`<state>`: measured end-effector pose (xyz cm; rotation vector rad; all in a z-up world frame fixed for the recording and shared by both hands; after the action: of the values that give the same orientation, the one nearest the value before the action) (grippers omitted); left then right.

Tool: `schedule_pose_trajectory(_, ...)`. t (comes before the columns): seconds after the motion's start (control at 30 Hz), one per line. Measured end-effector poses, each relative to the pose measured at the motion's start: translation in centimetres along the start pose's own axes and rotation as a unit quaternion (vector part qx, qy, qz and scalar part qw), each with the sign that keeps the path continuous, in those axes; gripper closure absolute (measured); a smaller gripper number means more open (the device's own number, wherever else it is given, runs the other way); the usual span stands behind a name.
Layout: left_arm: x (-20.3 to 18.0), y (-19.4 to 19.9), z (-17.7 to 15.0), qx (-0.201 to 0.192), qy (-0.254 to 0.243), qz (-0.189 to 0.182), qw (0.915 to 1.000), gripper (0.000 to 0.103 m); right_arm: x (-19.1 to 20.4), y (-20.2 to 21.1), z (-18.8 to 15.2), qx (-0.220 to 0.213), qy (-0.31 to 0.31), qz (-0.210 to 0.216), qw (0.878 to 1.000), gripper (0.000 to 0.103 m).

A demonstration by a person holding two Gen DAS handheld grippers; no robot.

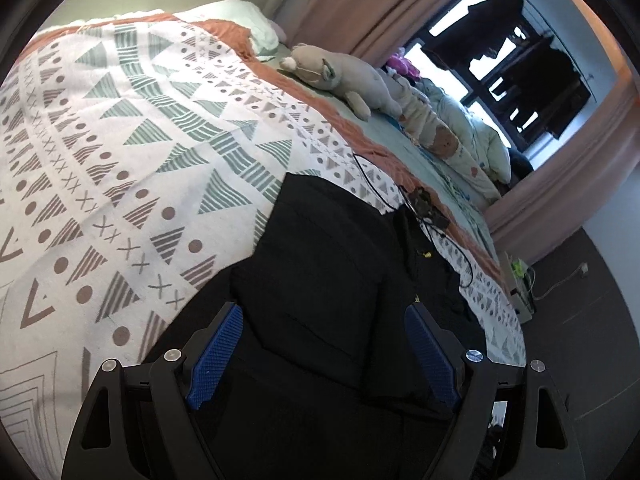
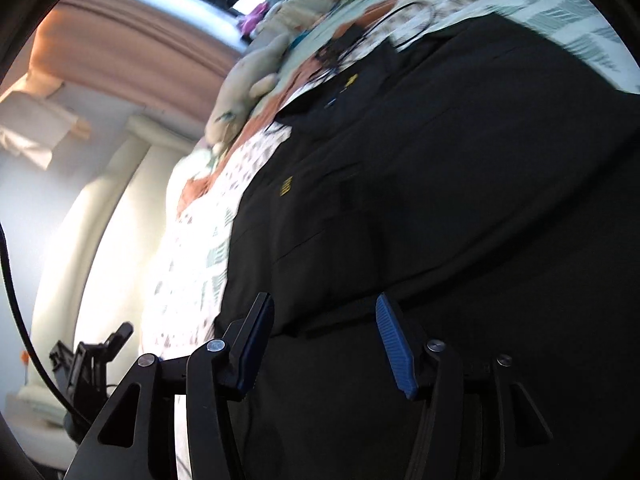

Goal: Fold large clothes

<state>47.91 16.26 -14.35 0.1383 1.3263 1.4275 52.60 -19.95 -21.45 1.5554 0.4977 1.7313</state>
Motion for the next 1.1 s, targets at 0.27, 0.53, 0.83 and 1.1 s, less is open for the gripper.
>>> schedule_pose_trajectory(0.27,-8.4,-5.7,-2.9,0.049,-0.109,0.027,0.9925,0.019,-6.5,3.6,2.3,-0.045,-0.08,-0.011,0.996,0.049)
schedule_pose_trajectory(0.53,-14.2,-10.9,-4.5,0.09,-0.176,0.053,0.9788,0.019,-10.1,5.1,3.3,-0.061,-0.12,-0.011,0.991,0.049)
schedule_pose_trajectory(0.83,-17.9,-17.9,-7.2,0.135,-0.254,0.135,0.9481,0.019,-11.0,4.8,3.8,-0.06,-0.156,0.025,0.986,0.049)
schedule_pose_trajectory(1.1,-15.8,-19.9,-8.4,0.12,-0.268,0.188,0.9374,0.033,-12.1,4.8,3.7,-0.059,-0.178,0.046,0.981,0.049)
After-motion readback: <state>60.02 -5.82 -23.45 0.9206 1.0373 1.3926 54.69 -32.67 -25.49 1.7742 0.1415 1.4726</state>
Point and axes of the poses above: each gripper's, at about its wrist camera, not at the fingertips, and y roughly against the way its jaws point, x to its left, z to its top, the point moved 3 cm from there along -y, roughly the way its jaws point, and after that the axes turned 15 degrees about x, right-handed, at the moved point
